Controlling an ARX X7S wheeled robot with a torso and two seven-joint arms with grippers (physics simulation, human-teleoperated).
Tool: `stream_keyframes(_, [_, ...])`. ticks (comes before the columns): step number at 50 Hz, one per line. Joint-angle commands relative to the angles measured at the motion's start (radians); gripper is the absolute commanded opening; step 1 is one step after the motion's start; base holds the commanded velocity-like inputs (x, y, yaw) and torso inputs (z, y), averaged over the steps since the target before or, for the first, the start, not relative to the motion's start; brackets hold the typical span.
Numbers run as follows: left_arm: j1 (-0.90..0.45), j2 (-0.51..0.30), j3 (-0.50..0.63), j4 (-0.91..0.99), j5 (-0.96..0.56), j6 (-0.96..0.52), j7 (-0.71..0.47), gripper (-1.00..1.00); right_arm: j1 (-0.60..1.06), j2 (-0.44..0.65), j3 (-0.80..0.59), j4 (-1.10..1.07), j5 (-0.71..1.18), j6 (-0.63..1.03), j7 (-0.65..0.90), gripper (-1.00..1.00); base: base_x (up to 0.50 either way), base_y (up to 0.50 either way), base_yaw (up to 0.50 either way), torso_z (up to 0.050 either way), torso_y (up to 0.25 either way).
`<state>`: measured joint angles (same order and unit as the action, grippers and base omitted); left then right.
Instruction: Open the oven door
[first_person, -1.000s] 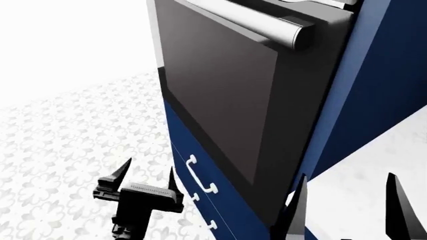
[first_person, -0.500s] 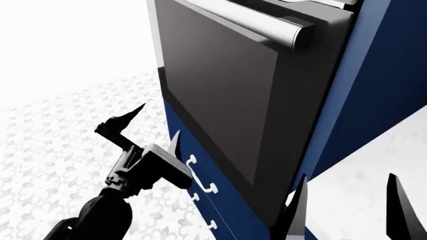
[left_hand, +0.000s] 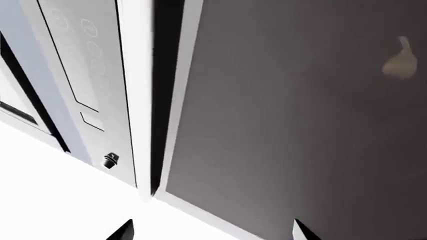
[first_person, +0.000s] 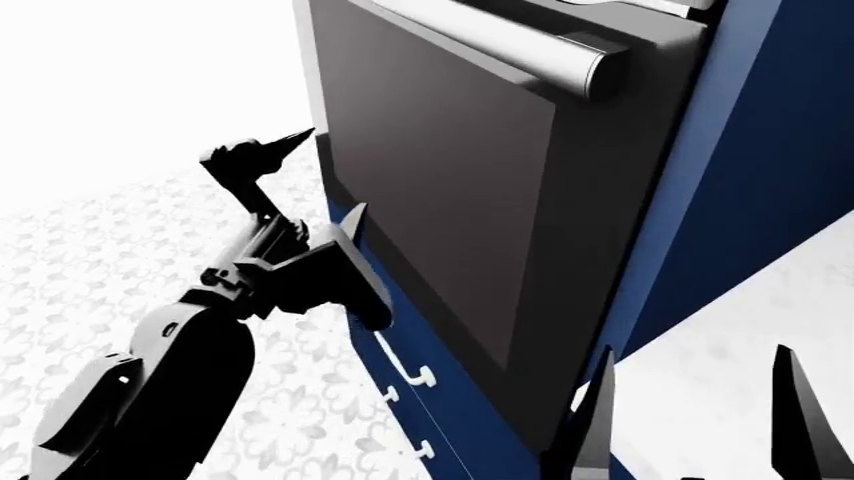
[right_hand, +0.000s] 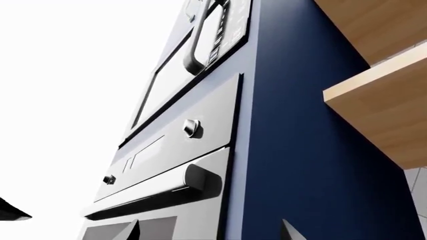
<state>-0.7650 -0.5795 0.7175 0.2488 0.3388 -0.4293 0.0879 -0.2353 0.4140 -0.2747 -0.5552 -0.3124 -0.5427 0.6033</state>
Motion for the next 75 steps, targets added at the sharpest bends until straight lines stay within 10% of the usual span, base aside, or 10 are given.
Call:
stream_keyframes(1, [-0.138,-0.003,0.065,-0.028,0.042,0.001,0.122,1.0,0.0,0.003,-0.002,0.0,0.003,0.001,0.004,1.0,0.0,0.0,0.0,0.0,0.0])
stream_keyframes(75, [-0.554,0.06,0.2,-0.189,0.036,0.261,0.436,1.0,0.008,0.021,-0.013,0.001,0.013,0.003,0.023,1.0,0.0,0.0,0.0,0.0,0.0])
